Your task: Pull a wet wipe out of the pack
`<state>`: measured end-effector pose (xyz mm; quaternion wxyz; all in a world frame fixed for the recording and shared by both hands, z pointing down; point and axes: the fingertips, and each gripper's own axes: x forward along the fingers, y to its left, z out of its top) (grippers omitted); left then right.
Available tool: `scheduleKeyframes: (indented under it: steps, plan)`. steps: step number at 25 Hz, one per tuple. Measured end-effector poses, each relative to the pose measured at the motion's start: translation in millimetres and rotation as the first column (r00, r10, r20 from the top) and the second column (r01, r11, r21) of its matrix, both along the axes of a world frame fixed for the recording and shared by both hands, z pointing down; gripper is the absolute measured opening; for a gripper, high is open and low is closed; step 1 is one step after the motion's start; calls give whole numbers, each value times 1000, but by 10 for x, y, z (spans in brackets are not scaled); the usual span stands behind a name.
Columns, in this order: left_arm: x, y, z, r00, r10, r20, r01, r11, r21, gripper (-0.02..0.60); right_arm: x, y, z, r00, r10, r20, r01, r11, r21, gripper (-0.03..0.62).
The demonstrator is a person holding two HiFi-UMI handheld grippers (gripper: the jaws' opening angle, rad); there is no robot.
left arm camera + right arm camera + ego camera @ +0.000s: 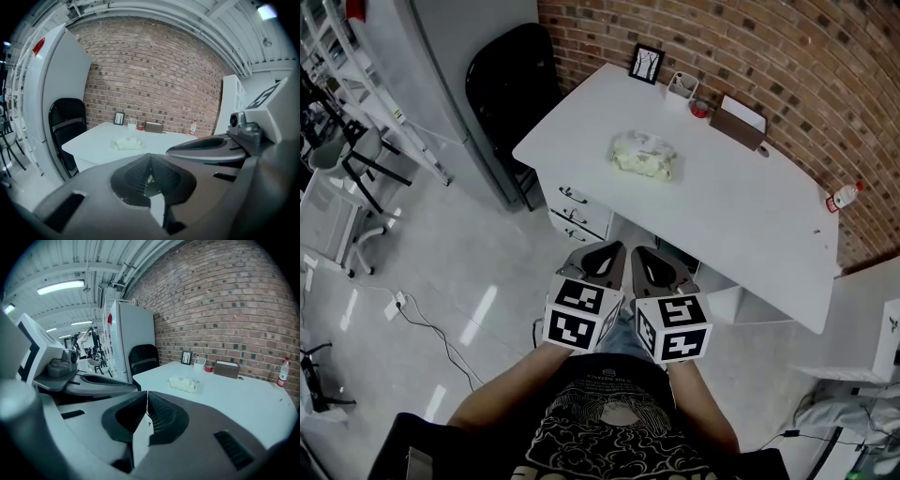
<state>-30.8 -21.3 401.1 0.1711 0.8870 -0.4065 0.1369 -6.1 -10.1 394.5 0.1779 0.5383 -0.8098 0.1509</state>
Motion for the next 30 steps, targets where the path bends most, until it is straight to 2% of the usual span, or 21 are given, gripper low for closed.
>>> scheduleKeyframes:
  steps: [30]
  plan:
    - [601, -1709, 159, 1000, -19, 19, 20, 999, -30, 11, 605, -1710, 142, 999, -13, 29, 15, 999, -35, 18]
